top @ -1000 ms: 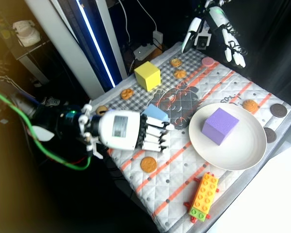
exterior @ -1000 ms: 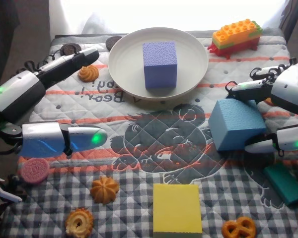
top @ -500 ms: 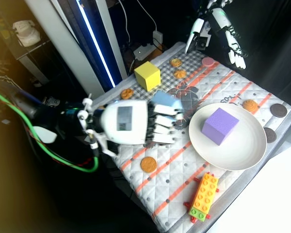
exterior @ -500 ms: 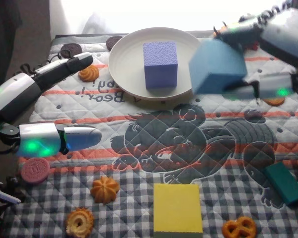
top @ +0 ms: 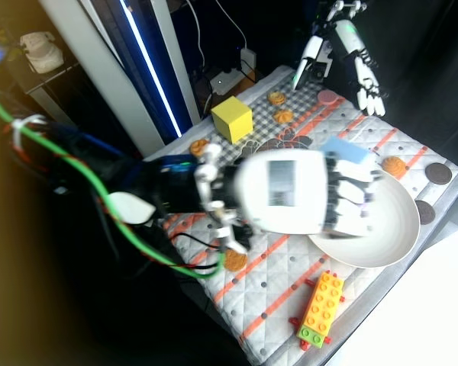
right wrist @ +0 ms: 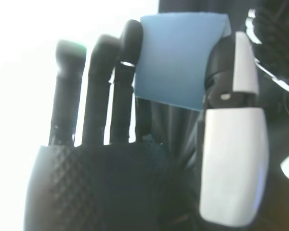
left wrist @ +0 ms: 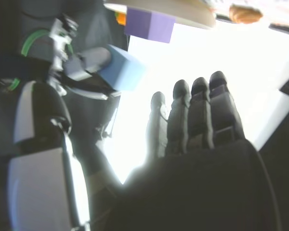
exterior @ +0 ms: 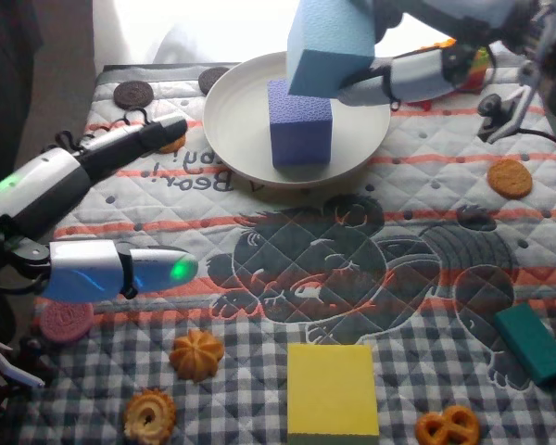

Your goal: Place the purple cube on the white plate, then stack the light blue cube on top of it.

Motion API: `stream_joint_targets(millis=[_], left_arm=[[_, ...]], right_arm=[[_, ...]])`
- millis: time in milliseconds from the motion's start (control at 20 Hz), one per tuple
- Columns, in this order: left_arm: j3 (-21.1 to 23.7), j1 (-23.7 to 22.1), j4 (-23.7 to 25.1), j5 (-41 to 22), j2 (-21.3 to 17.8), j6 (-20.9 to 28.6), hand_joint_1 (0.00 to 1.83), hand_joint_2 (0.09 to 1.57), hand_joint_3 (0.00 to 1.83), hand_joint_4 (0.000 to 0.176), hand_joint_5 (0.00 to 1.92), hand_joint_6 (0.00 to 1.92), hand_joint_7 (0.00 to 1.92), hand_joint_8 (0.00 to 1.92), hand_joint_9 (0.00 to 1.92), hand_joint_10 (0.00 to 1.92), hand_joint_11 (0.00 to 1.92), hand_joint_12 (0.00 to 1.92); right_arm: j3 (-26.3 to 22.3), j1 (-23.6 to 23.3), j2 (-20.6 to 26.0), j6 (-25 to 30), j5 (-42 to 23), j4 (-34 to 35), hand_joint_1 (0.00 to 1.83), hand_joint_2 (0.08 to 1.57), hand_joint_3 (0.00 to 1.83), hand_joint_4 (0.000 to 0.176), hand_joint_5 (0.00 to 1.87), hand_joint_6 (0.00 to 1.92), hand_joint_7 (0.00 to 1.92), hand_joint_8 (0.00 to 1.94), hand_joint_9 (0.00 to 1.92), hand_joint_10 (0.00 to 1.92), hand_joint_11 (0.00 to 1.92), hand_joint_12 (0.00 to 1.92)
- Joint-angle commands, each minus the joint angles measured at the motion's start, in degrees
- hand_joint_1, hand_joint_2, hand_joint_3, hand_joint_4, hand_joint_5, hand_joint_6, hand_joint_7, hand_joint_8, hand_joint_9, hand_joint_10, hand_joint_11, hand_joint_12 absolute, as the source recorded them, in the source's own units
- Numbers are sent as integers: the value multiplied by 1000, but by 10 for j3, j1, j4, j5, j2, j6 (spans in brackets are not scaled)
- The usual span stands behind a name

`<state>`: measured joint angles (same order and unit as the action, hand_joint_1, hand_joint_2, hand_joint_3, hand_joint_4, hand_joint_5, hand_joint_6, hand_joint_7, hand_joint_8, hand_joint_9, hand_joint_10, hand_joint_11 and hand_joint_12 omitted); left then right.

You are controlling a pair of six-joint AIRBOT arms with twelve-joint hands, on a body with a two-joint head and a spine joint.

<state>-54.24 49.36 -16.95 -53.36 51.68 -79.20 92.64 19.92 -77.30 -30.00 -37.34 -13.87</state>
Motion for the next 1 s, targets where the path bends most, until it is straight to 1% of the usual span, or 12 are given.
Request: stream_joint_targets(millis=[0,150,200,250,300,400,550,700,750,800,850,950], left_arm=[[-5,-10,6,-62,3,5,827,869,2,116,167,0,133,0,59,4,0,0],[-9,-14,11,-57,6,5,838,856,0,101,176,3,140,3,72,8,0,0],[-10,-15,12,-56,7,5,839,856,0,104,166,0,137,1,77,9,0,0],[-11,-17,13,-55,8,5,848,856,0,109,163,0,130,0,77,8,0,0],[-12,-18,14,-54,8,5,859,855,0,110,161,0,128,0,76,7,0,0],[-13,-20,16,-54,8,5,852,858,0,113,163,1,139,4,81,8,0,0],[-14,-23,17,-53,10,5,863,858,0,119,166,3,137,3,84,6,6,4],[-14,-24,18,-52,11,5,851,854,0,116,173,4,141,2,93,7,4,2],[-14,-24,18,-53,11,5,878,849,0,118,171,2,135,0,86,4,0,0],[-14,-24,18,-53,11,5,885,847,0,115,177,5,140,2,85,3,0,0],[-14,-24,18,-52,11,5,881,858,1,116,167,0,136,1,78,0,0,0],[-14,-24,18,-52,11,5,867,856,0,110,168,1,144,3,79,1,0,0]], right_arm=[[10,-11,-3,1,-38,11,1263,1075,1,0,1022,750,1142,894,1055,987,818,1617],[27,-16,-20,1,-20,11,1270,1065,0,0,1082,633,1139,918,1057,937,873,1567],[30,-17,-24,1,-16,10,1194,1071,5,0,1077,770,1194,839,1137,1231,1007,1734],[33,-17,-27,1,-9,7,1177,1079,2,0,1063,819,1201,1251,1209,1650,1195,1884],[34,-17,-29,1,-6,5,1173,1083,1,0,1056,836,1256,1565,1317,1867,1385,1914],[36,-17,-34,1,-4,5,1168,1089,0,0,1040,864,1168,1452,1242,1891,1316,1921],[36,-17,-40,1,-4,4,1168,1086,1,0,1048,851,1258,1904,1438,1921,1518,1921],[34,-17,-41,1,-4,-1,1158,1100,1,0,1013,908,1123,1643,1221,1920,1326,1921],[33,-17,-41,1,-4,-3,1231,1133,0,0,938,858,999,1319,913,1437,883,1858],[32,-17,-41,1,-4,-5,1046,1113,0,0,795,329,819,504,773,667,608,1309],[31,-17,-40,1,-4,-6,948,1078,0,0,680,94,698,151,679,254,426,1031],[28,-17,-40,1,-4,-8,850,1036,0,9,506,3,528,6,559,21,220,1026]])
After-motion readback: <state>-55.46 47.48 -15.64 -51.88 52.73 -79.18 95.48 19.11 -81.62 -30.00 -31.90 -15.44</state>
